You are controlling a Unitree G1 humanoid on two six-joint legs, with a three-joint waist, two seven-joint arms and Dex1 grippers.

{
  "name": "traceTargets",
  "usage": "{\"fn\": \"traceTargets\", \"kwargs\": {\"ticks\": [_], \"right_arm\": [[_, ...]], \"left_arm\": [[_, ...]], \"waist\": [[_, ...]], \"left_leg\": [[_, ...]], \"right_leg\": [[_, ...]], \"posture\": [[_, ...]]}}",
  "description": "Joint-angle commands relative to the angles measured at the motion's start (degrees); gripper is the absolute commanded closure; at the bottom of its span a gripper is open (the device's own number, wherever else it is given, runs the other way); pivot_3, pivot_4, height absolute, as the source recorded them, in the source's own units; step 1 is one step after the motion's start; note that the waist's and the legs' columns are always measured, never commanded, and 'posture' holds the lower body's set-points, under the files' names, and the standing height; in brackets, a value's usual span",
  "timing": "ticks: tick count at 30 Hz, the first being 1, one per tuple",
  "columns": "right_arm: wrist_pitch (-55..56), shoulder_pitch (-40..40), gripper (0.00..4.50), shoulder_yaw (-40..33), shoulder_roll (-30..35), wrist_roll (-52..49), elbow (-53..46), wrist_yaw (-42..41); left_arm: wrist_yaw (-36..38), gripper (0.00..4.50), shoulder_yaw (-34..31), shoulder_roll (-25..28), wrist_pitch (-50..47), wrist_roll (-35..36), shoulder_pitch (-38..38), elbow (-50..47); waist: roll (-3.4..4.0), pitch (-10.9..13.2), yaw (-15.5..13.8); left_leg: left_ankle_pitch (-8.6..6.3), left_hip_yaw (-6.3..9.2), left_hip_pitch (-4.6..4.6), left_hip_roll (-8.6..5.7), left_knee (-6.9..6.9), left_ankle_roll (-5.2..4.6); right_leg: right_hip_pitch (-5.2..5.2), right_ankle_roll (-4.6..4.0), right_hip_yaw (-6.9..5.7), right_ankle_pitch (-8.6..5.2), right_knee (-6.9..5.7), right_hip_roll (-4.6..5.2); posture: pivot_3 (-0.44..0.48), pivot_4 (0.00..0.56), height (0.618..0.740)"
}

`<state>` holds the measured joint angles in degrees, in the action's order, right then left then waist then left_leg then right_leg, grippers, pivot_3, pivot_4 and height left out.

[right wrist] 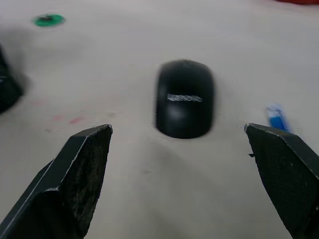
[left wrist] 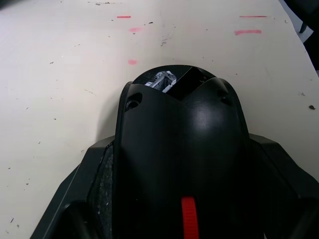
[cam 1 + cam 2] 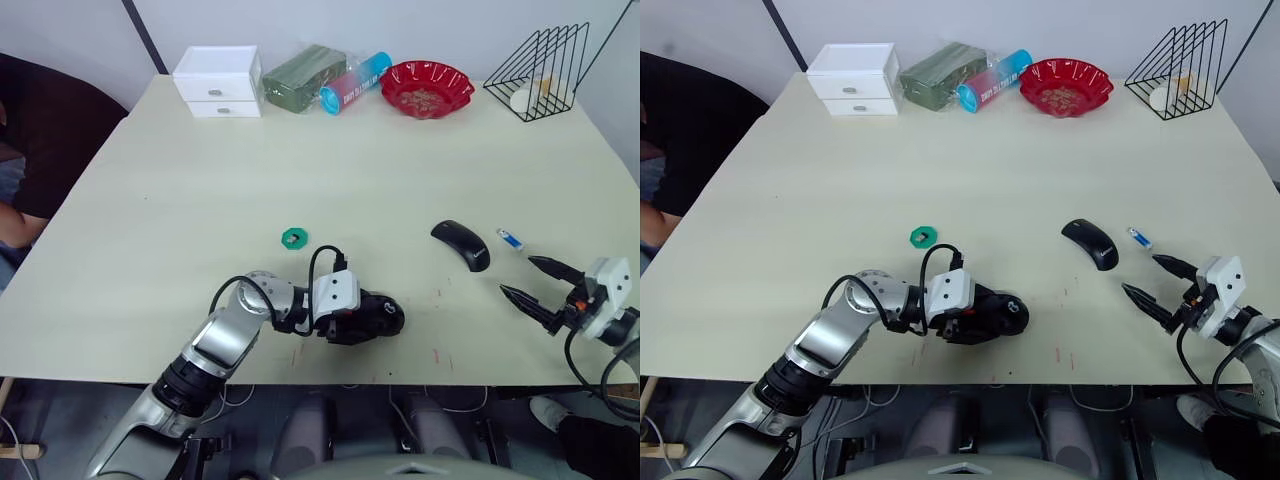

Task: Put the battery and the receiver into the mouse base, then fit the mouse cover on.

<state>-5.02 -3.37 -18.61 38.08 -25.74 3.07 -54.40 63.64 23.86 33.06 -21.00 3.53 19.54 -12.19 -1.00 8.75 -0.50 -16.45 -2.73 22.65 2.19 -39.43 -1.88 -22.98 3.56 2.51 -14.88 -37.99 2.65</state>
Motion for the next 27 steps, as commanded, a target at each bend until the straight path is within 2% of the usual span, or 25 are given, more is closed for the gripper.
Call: {"fn": "traceTargets", "kwargs": {"ticks": [1, 5, 13, 21, 22, 23, 24, 25, 26, 27], "right_arm": [[-1.3, 2.7, 0.0, 0.1, 2.4, 3.3, 3.1, 2.9], [-3.6, 8.8, 0.0, 1.2, 3.5, 5.6, 10.1, 5.0], [-1.7, 22.1, 0.0, 5.7, 4.8, 9.4, 26.0, 0.9], [0.8, 26.8, 0.0, 8.0, 4.1, 11.3, 32.8, -1.5], [0.9, 26.9, 0.56, 8.0, 4.0, 11.4, 33.0, -1.7], [1.0, 27.0, 0.8, 8.1, 4.0, 11.5, 33.3, -1.8], [1.0, 27.1, 1.39, 8.0, 3.9, 11.3, 33.3, -1.8], [1.3, 27.1, 1.69, 7.7, 3.6, 11.1, 33.2, -1.6], [1.6, 27.2, 2.3, 7.6, 3.4, 10.9, 33.2, -1.5], [1.8, 27.1, 2.72, 7.6, 3.2, 10.9, 32.8, -1.3]], "left_arm": [[0.2, 1.55, 0.9, 0.0, 0.1, -0.2, 0.6, 0.2], [0.4, 1.55, 1.1, -0.1, 0.5, -0.2, 1.0, 0.9], [0.6, 1.55, 1.3, 0.1, 1.6, -0.3, 1.7, 2.2], [1.0, 1.55, 1.3, 0.5, 2.8, -0.7, 2.1, 2.9], [1.0, 1.55, 1.2, 0.5, 2.8, -0.7, 2.1, 2.9], [1.0, 1.55, 1.2, 0.5, 2.9, -0.7, 2.2, 3.0], [1.0, 1.55, 1.2, 0.5, 2.9, -0.7, 2.2, 3.0], [0.9, 1.55, 1.1, 0.4, 3.0, -0.7, 2.2, 3.1], [0.8, 1.55, 1.1, 0.3, 3.1, -0.7, 2.3, 3.3], [0.7, 1.55, 1.1, 0.3, 3.1, -0.7, 2.2, 3.3]], "waist": [[0.0, 0.0, -0.1], [0.02, 0.0, -0.1], [0.11, 0.0, -0.1], [0.13, 0.0, 0.0], [0.13, 0.0, 0.0], [0.13, 0.0, 0.0], [0.14, 0.0, 0.0], [0.14, 0.0, 0.0], [0.13, 0.0, 0.0], [0.14, 0.0, 0.0]], "left_leg": [[0.0, -0.01, 0.0, 0.0, 0.0, 0.0], [0.0, -0.04, 0.0, 0.0, 0.0, 0.0], [0.0, -0.09, 0.01, -0.01, 0.0, -0.01], [0.0, -0.08, 0.02, 0.0, 0.01, -0.01], [0.0, -0.07, 0.01, 0.0, 0.01, -0.01], [0.0, -0.08, 0.01, 0.0, 0.01, -0.01], [0.0, -0.08, 0.01, 0.0, 0.01, -0.01], [0.0, -0.07, 0.01, 0.0, 0.01, -0.01], [0.0, -0.06, 0.01, 0.0, 0.01, -0.01], [0.0, -0.06, 0.01, 0.0, 0.01, -0.01]], "right_leg": [[0.0, 0.0, 0.0, 0.0, 0.0, 0.0], [0.0, 0.0, 0.0, 0.0, 0.01, 0.0], [0.0, 0.01, -0.01, 0.01, 0.02, -0.01], [0.0, 0.01, 0.0, 0.01, 0.03, 0.0], [0.0, 0.01, 0.0, 0.01, 0.02, 0.0], [0.0, 0.01, -0.01, 0.01, 0.02, 0.0], [0.0, 0.01, -0.01, 0.01, 0.02, 0.0], [0.0, 0.01, 0.0, 0.01, 0.02, 0.0], [0.0, 0.01, 0.01, 0.02, 0.02, 0.0], [0.0, 0.02, 0.01, 0.02, 0.02, 0.0]], "posture": [[0.0, 0.15, 0.74], [0.0, 0.15, 0.74], [0.0, 0.15, 0.74], [0.0, 0.15, 0.74], [0.0, 0.15, 0.74], [0.0, 0.15, 0.74], [0.0, 0.15, 0.74], [0.0, 0.15, 0.74], [0.0, 0.15, 0.74], [0.0, 0.15, 0.74]]}}
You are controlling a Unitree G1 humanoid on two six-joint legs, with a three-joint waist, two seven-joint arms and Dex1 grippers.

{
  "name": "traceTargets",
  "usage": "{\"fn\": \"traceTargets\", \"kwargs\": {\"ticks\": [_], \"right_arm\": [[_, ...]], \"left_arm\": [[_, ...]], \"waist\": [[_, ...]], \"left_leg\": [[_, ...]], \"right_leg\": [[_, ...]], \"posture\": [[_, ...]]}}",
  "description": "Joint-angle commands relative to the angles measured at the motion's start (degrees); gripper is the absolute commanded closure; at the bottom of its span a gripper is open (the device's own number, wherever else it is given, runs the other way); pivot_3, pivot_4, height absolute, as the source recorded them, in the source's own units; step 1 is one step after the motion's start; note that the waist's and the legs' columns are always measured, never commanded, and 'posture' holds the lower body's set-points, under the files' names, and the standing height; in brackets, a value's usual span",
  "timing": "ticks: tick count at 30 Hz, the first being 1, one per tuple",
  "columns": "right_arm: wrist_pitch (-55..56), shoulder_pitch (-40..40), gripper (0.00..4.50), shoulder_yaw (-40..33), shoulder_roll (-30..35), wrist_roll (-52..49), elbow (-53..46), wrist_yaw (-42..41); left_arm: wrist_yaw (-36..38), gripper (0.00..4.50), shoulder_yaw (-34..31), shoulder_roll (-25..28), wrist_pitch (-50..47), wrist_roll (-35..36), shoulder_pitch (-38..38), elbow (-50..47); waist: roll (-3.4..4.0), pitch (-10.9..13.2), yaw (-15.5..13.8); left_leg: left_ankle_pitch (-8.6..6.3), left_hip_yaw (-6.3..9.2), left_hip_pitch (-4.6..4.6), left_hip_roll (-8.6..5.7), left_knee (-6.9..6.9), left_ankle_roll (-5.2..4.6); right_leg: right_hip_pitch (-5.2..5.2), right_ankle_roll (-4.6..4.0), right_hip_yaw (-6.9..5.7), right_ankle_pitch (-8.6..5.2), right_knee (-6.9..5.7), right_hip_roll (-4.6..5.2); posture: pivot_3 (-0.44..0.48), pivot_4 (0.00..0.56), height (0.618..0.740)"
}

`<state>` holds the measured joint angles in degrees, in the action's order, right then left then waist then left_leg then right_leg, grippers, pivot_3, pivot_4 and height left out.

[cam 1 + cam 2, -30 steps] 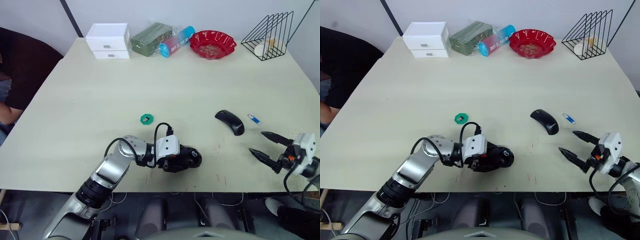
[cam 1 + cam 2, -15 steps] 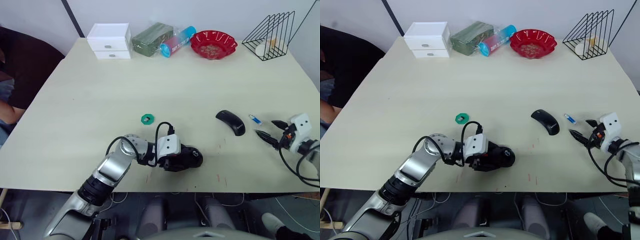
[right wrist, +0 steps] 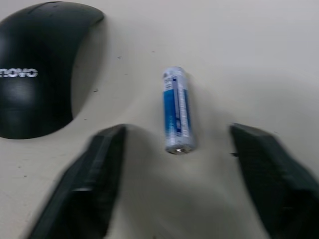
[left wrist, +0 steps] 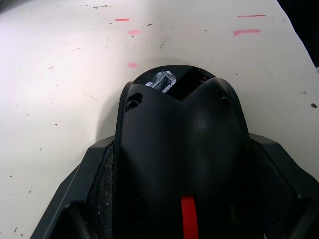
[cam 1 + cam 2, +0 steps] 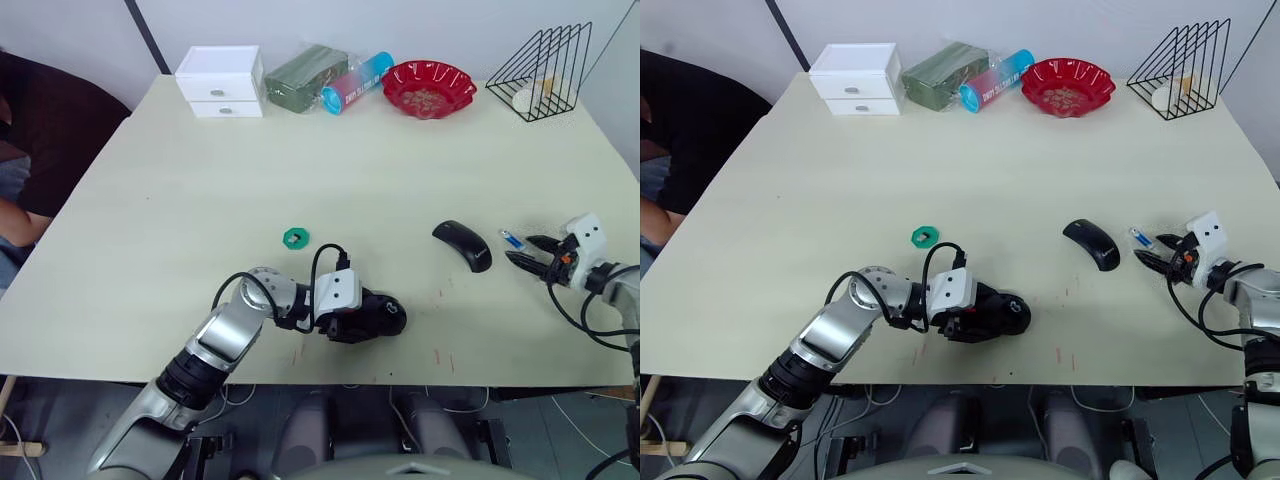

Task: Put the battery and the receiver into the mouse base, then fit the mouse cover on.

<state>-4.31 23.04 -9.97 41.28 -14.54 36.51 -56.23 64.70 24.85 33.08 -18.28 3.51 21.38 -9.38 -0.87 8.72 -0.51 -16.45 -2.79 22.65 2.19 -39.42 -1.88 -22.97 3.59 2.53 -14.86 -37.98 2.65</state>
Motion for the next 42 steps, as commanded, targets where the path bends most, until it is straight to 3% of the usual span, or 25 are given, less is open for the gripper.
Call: {"fn": "traceTargets", "kwargs": {"ticks": [1, 3, 4, 9, 16, 20, 29, 35, 42], "right_arm": [[1.1, 0.4, 3.1, -1.1, -0.1, -0.3, -1.2, 0.6], [0.9, -0.3, 4.19, -1.2, -0.1, -0.5, -2.3, 0.8], [1.0, -0.5, 4.41, -1.3, -0.1, -0.6, -2.7, 0.9], [-1.1, -2.6, 4.4, -2.7, 0.6, -2.2, -7.5, 1.3], [-21.0, -16.0, 4.4, -5.2, 6.9, -10.6, -40.1, 0.6], [-29.1, -21.5, 4.4, -6.5, 9.6, -15.3, -52.8, 0.7], [-53.5, -20.5, 4.4, -1.3, 11.6, -25.1, -75.8, 11.5], [-67.8, -13.9, 4.4, 2.3, 5.9, -32.6, -82.7, 22.1], [-85.4, -7.5, 4.4, 5.2, -6.2, -38.0, -85.4, 32.8]], "left_arm": [[-0.3, 1.55, 0.0, 0.2, 0.4, -0.6, 0.4, 0.6], [-0.4, 1.55, 0.1, 0.1, 0.5, -0.6, 0.4, 0.7], [-0.3, 1.55, 0.1, 0.1, 0.6, -0.6, 0.5, 0.8], [-0.2, 1.55, 0.2, -0.1, 1.0, -0.7, 0.8, 1.2], [-0.3, 1.55, 0.7, -0.4, 0.7, -0.8, 0.6, 1.1], [-0.3, 1.55, 1.0, -0.4, 0.5, -0.9, 0.5, 1.4], [-0.5, 1.55, 1.7, -0.9, 1.6, -1.8, 0.8, 3.1], [-0.8, 1.55, 1.6, -1.2, 1.4, -2.3, 1.2, 3.7], [-0.6, 1.55, 2.1, -1.5, 1.1, -2.5, 1.1, 3.6]], "waist": [[0.0, 0.0, 0.0], [0.0, 0.0, 0.0], [0.0, 0.0, 0.0], [0.01, 0.0, 0.0], [0.28, 0.0, -0.2], [0.25, 0.0, -0.1], [0.24, 0.0, -0.2], [0.17, 0.0, -0.2], [0.02, -0.1, -0.3]], "left_leg": [[0.0, 0.01, 0.0, 0.0, 0.0, 0.0], [0.0, 0.01, 0.0, 0.0, 0.0, 0.0], [0.0, 0.01, -0.01, 0.0, 0.0, 0.0], [0.0, 0.02, 0.0, 0.0, 0.0, 0.0], [0.0, 0.09, 0.08, 0.0, 0.0, -0.01], [0.0, 0.14, 0.04, 0.0, 0.0, -0.01], [0.0, 0.22, 0.07, 0.0, 0.0, -0.01], [-0.01, 0.2, 0.11, -0.02, -0.01, -0.01], [-0.01, 0.25, 0.13, -0.02, -0.01, -0.01]], "right_leg": [[0.0, 0.01, 0.0, 0.0, 0.0, 0.0], [0.0, 0.01, 0.01, 0.01, 0.0, 0.0], [0.0, 0.02, 0.01, 0.01, 0.0, 0.0], [0.0, 0.01, 0.0, 0.01, 0.0, 0.0], [-0.02, 0.01, -0.03, 0.0, 0.01, 0.01], [0.0, 0.02, -0.05, 0.01, 0.01, 0.0], [-0.01, 0.02, -0.09, 0.0, 0.03, 0.0], [-0.01, 0.02, -0.08, 0.0, 0.09, 0.02], [-0.02, 0.01, -0.12, 0.0, 0.07, 0.02]], "posture": [[0.0, 0.15, 0.74], [0.0, 0.15, 0.74], [0.0, 0.15, 0.74], [0.0, 0.15, 0.74], [0.0, 0.15, 0.74], [0.0, 0.15, 0.74], [0.0, 0.15, 0.74], [0.0, 0.15, 0.74], [0.0, 0.15, 0.74]]}}
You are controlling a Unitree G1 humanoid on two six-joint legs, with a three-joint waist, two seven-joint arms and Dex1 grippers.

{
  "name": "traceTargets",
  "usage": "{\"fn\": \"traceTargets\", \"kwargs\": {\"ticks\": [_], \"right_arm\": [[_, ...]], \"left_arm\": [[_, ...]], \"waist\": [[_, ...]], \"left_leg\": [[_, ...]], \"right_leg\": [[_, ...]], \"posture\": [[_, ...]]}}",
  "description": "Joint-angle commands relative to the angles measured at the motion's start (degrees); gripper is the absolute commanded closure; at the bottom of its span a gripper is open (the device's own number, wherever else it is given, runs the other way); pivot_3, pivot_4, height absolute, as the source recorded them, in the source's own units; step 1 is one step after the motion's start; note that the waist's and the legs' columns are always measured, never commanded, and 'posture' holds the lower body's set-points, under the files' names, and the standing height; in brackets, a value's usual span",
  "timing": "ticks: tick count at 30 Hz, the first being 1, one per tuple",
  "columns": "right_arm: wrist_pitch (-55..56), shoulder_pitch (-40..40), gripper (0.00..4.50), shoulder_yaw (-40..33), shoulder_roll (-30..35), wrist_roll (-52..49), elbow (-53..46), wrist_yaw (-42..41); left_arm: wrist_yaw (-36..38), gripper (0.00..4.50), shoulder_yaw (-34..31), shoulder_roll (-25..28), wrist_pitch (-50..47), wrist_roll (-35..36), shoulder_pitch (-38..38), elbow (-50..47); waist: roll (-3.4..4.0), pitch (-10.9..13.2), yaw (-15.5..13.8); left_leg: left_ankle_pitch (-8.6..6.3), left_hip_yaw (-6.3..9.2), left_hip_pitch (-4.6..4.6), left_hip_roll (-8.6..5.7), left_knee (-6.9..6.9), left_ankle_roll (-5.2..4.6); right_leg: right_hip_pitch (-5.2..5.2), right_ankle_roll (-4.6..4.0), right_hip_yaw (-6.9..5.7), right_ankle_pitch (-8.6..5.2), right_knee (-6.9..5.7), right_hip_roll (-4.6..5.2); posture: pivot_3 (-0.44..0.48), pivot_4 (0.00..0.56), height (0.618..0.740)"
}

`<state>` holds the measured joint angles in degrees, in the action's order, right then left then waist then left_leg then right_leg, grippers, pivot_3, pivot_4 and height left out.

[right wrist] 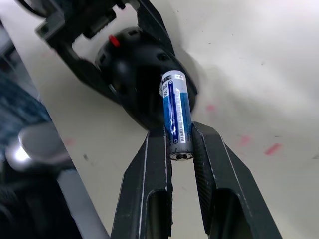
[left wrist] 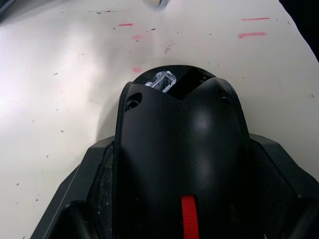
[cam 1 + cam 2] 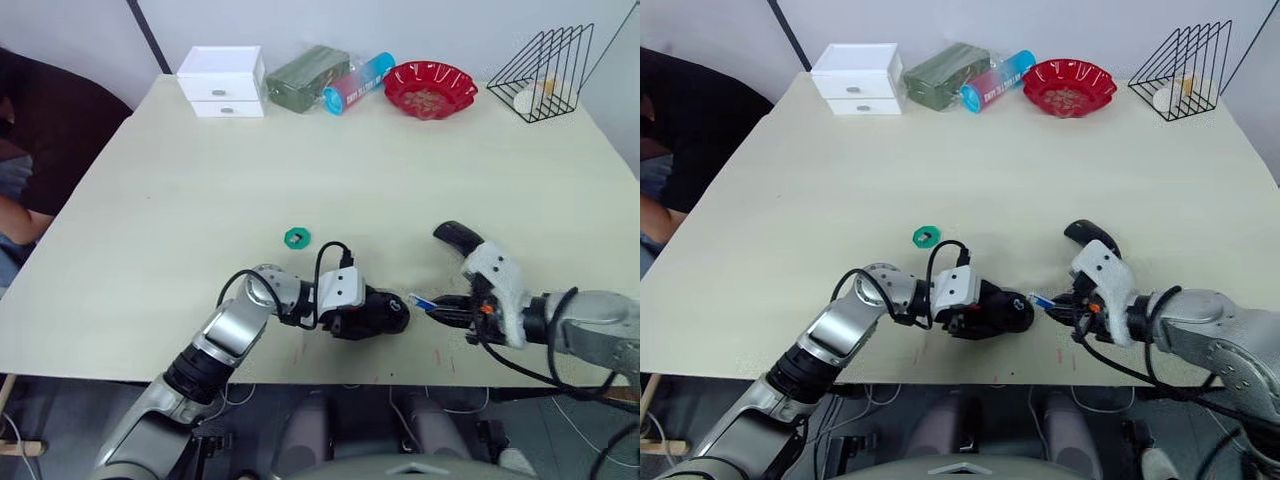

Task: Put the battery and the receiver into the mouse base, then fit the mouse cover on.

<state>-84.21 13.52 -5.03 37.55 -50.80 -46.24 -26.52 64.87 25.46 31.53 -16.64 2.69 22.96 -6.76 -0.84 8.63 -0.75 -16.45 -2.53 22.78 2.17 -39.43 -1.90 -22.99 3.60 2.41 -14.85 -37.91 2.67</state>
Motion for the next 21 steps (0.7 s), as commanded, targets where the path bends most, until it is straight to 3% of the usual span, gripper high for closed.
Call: {"fn": "traceTargets", "kwargs": {"ticks": [1, 10, 21], "right_arm": [[-7.1, 2.5, 4.4, 0.7, -3.8, -1.9, -2.5, 4.3], [-8.3, 3.2, 4.4, 4.1, -7.2, -5.0, 1.7, 16.3], [-8.3, 4.2, 4.4, 5.0, -6.7, -15.0, 5.1, 26.2]], "left_arm": [[-0.7, 1.55, 1.5, 0.0, -0.5, -1.7, -0.5, 1.1], [-0.8, 1.55, 1.7, -0.5, -1.6, -2.0, 0.0, 1.1], [-1.4, 1.55, 1.4, -0.8, -2.1, -2.3, 0.0, 0.8]], "waist": [[-0.01, 0.0, 0.0], [-0.02, -0.1, 0.0], [-0.02, -0.1, 0.0]], "left_leg": [[0.0, 0.05, 0.01, 0.01, 0.0, 0.0], [0.0, 0.03, -0.02, 0.0, 0.01, 0.0], [0.0, 0.02, 0.02, 0.01, 0.01, 0.0]], "right_leg": [[0.0, -0.01, -0.04, 0.0, 0.0, -0.01], [0.01, 0.0, -0.04, 0.0, 0.01, 0.0], [0.0, 0.0, -0.03, 0.0, 0.03, 0.02]], "posture": [[0.0, 0.15, 0.74], [0.0, 0.15, 0.74], [0.0, 0.15, 0.74]]}}
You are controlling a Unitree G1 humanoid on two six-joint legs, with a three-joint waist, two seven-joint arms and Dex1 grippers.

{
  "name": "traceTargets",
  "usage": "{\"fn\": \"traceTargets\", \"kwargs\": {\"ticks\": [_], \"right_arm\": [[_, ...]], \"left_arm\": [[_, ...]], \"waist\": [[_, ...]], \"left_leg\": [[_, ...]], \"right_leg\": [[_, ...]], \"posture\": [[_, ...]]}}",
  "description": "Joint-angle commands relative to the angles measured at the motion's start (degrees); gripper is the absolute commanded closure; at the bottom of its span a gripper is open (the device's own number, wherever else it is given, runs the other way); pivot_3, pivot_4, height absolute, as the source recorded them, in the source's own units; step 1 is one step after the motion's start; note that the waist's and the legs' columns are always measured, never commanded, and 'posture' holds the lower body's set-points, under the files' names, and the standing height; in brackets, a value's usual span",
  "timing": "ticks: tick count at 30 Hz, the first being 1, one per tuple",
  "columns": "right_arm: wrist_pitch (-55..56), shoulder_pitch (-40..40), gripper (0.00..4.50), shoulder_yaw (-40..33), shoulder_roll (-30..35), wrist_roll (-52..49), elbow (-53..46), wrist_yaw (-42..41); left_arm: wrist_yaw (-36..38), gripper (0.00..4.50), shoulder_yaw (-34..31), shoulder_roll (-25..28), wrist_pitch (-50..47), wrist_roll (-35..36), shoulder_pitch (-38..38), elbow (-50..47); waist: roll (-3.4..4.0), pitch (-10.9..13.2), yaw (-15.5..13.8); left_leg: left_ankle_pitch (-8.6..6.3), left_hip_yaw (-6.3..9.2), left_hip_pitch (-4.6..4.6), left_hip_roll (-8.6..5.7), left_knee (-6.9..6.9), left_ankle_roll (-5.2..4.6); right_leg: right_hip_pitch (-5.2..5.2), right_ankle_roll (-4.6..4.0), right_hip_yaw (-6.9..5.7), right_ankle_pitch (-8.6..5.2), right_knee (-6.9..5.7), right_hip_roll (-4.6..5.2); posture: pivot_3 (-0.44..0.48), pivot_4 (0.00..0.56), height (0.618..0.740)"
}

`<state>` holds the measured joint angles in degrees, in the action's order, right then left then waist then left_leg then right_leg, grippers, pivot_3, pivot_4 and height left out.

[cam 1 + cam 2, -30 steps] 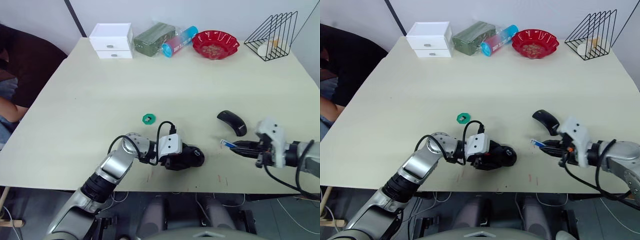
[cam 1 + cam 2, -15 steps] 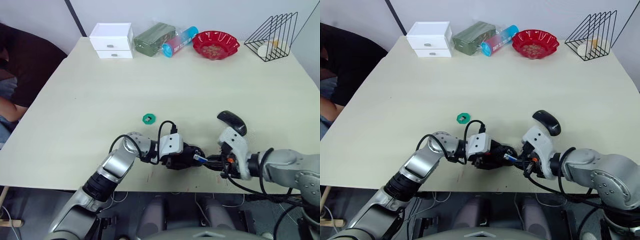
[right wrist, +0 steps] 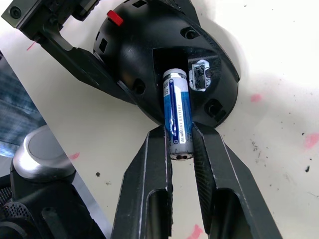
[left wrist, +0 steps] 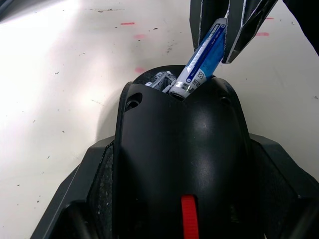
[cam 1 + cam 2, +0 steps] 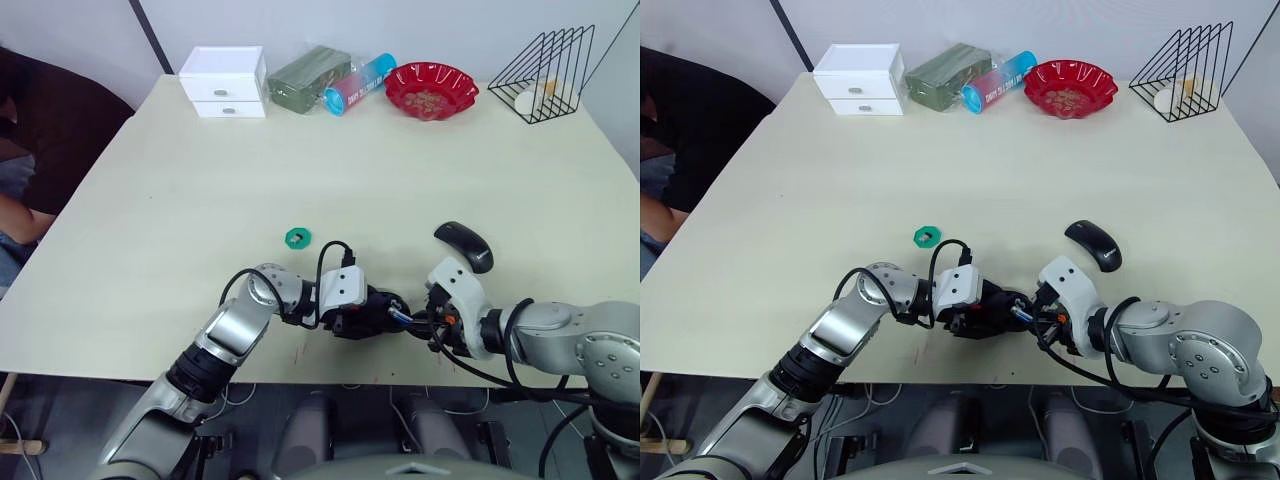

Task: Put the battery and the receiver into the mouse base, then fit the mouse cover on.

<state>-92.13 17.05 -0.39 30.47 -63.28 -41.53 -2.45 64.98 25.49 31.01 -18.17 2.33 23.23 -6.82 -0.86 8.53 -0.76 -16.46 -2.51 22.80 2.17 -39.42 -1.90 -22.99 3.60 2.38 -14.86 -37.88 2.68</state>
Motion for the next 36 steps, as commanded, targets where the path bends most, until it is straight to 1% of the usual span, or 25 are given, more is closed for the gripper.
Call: {"fn": "traceTargets", "kwargs": {"ticks": [1, 4, 8, 13, 14, 15, 17, 18, 19, 22, 25, 29, 31, 32, 35, 36], "right_arm": [[-0.4, 1.2, 4.4, 0.6, -0.7, -3.3, 1.0, 3.8], [-0.4, 2.0, 4.4, 1.5, -2.3, -5.5, 2.4, 7.4], [-0.4, 2.2, 4.4, 2.1, -2.6, -7.9, 3.8, 11.1], [-0.4, 3.0, 4.4, 2.2, -2.2, -10.1, 4.5, 13.1], [-0.4, 3.2, 3.35, 2.3, -2.1, -10.2, 4.5, 12.9], [-0.4, 3.4, 3.31, 2.1, -2.0, -10.3, 4.5, 12.5], [-0.1, 3.9, 2.46, 1.2, -0.5, -10.1, 3.8, 10.9], [0.0, 4.0, 2.15, 0.7, 0.2, -10.0, 3.5, 10.3], [0.4, 4.1, 2.07, 0.1, 1.1, -10.1, 3.3, 9.7], [2.8, 4.3, 2.07, -0.7, 3.6, -10.6, 1.9, 5.9], [5.9, 3.4, 2.07, 0.0, 7.4, -8.4, -0.2, 1.5], [18.5, -3.1, 2.07, -1.0, 13.2, 0.3, -3.2, -9.5], [27.1, -7.5, 2.07, -0.1, 15.3, 6.0, -3.9, -17.0], [31.5, -9.3, 2.07, 0.5, 16.1, 9.1, -3.8, -20.1], [42.5, -13.6, 2.07, 1.8, 15.5, 16.5, -1.3, -26.8], [45.2, -14.5, 2.59, 2.2, 14.9, 18.3, -0.4, -28.1]], "left_arm": [[-1.4, 1.55, 1.4, -0.2, -0.7, -1.8, -0.4, 0.6], [-1.4, 1.55, 1.4, -0.1, -1.0, -1.7, -0.7, 0.1], [-1.7, 1.55, 1.3, -0.2, -0.8, -1.8, -0.8, 0.1], [-1.6, 1.55, 1.3, -0.3, -1.1, -1.7, -0.6, 0.4], [-1.6, 1.55, 1.3, -0.4, -1.1, -1.7, -0.5, 0.6], [-1.5, 1.55, 1.4, -0.4, -0.9, -1.7, -0.3, 0.8], [-1.4, 1.55, 1.4, -0.5, -1.2, -1.6, -0.2, 1.0], [-1.3, 1.55, 1.4, -0.5, -1.3, -1.4, -0.2, 0.9], [-1.3, 1.55, 1.4, -0.6, -1.4, -1.4, -0.3, 0.8], [-1.2, 1.55, 1.5, -0.6, -1.6, -1.4, -0.2, 0.9], [-1.3, 1.55, 1.5, -0.8, -1.7, -1.4, -0.2, 0.8], [-0.8, 1.55, 1.5, -0.6, -2.1, -1.1, -0.2, 0.7], [-0.8, 1.55, 1.4, -0.8, -2.2, -1.0, 0.0, 0.9], [-0.9, 1.55, 1.3, -0.9, -2.5, -0.9, 0.0, 1.0], [-1.0, 1.55, 1.1, -1.1, -3.1, -0.7, 0.2, 1.1], [-0.9, 1.55, 1.1, -1.2, -3.2, -0.7, 0.2, 1.1]], "waist": [[0.0, 0.0, 0.0], [0.0, 0.0, 0.1], [-0.06, 0.0, 0.2], [-0.1, -0.1, 0.3], [-0.1, -0.1, 0.3], [-0.1, -0.1, 0.3], [-0.1, -0.1, 0.3], [-0.1, -0.1, 0.3], [-0.1, -0.1, 0.1], [-0.1, -0.1, 0.0], [-0.09, -0.1, 0.0], [-0.12, -0.1, -0.1], [-0.12, -0.1, 0.0], [-0.12, -0.1, -0.1], [-0.12, -0.1, 0.0], [-0.12, -0.1, 0.0]], "left_leg": [[0.0, 0.0, 0.0, 0.0, 0.0, 0.0], [0.0, 0.0, 0.0, 0.0, 0.0, 0.0], [0.0, 0.0, -0.02, 0.02, 0.01, 0.0], [0.0, 0.0, -0.03, 0.04, 0.01, 0.0], [0.0, 0.0, -0.03, 0.04, 0.01, 0.0], [0.0, 0.0, -0.03, 0.04, 0.01, 0.0], [0.0, 0.0, -0.03, 0.04, 0.01, 0.0], [0.0, 0.0, -0.03, 0.04, 0.01, 0.0], [0.0, 0.0, -0.03, 0.05, 0.02, 0.0], [0.0, 0.0, 0.06, 0.04, 0.02, -0.01], [-0.01, 0.01, 0.09, 0.04, 0.04, -0.03], [-0.01, 0.09, 0.12, 0.02, 0.04, -0.03], [-0.01, 0.05, 0.12, 0.01, 0.04, -0.03], [-0.01, 0.05, 0.11, 0.0, 0.04, -0.03], [-0.01, 0.05, 0.09, 0.0, 0.04, -0.03], [-0.01, 0.03, 0.07, 0.0, 0.04, -0.03]], "right_leg": [[0.0, 0.0, 0.0, 0.0, 0.0, 0.0], [0.0, 0.0, 0.0, 0.0, 0.0, 0.0], [0.0, 0.0, 0.01, 0.0, 0.0, 0.0], [0.0, -0.01, 0.01, 0.0, 0.0, 0.0], [0.0, -0.01, 0.01, 0.0, 0.0, 0.0], [0.0, -0.01, 0.01, 0.0, 0.0, 0.0], [0.0, -0.01, 0.01, -0.01, 0.01, 0.0], [0.0, -0.01, 0.01, -0.01, 0.01, 0.0], [0.0, -0.01, 0.01, -0.01, 0.01, 0.0], [-0.01, 0.0, 0.0, -0.01, 0.09, 0.03], [-0.01, 0.0, -0.03, 0.0, 0.17, 0.05], [0.0, 0.01, -0.11, -0.01, 0.19, 0.05], [0.0, 0.02, -0.07, -0.01, 0.2, 0.05], [0.0, 0.02, -0.07, -0.01, 0.2, 0.04], [0.0, 0.03, -0.07, -0.02, 0.19, 0.02], [0.0, 0.04, -0.05, -0.02, 0.18, 0.02]], "posture": [[0.0, 0.15, 0.74], [0.0, 0.15, 0.74], [0.0, 0.15, 0.74], [0.0, 0.15, 0.74], [0.0, 0.15, 0.74], [0.0, 0.15, 0.74], [0.0, 0.15, 0.74], [0.0, 0.15, 0.74], [0.0, 0.15, 0.74], [0.0, 0.15, 0.74], [0.0, 0.15, 0.74], [0.0, 0.15, 0.74], [0.0, 0.15, 0.74], [0.0, 0.15, 0.74], [0.0, 0.15, 0.74], [0.0, 0.15, 0.74]]}}
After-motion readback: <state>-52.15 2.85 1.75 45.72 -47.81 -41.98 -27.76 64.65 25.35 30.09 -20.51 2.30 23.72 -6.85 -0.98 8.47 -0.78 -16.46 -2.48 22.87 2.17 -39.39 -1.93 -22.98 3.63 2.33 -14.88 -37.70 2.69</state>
